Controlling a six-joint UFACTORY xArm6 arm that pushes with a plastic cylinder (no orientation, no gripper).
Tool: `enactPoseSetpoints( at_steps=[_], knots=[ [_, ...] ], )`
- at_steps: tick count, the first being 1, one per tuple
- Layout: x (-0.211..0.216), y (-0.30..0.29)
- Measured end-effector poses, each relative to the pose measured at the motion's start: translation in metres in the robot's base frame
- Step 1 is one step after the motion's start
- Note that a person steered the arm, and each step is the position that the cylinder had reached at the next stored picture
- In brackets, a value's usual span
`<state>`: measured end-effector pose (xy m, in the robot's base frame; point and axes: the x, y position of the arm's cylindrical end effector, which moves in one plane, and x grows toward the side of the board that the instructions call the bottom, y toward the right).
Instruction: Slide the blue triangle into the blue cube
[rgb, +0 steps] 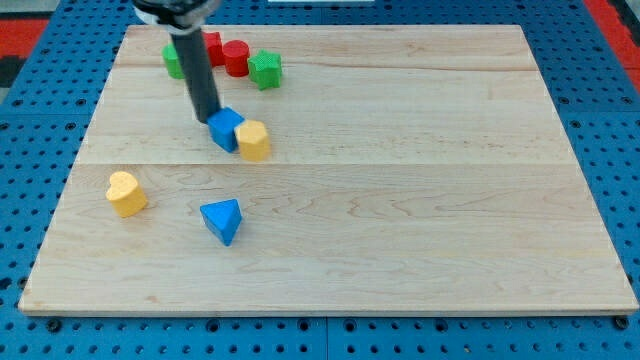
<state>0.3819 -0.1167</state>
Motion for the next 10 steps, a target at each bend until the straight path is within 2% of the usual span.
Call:
enactPoseSetpoints(
  at_steps=[1, 2, 3, 5, 6, 7, 8, 10],
  knots=[
    [0.012, 0.012],
    [0.050, -0.026],
    [0.102, -0.038],
    [0.182, -0.010],
    [0.162, 0.011],
    [0.125, -0.003],
    [0.123, 0.010],
    [0.068, 0.024]
  ],
)
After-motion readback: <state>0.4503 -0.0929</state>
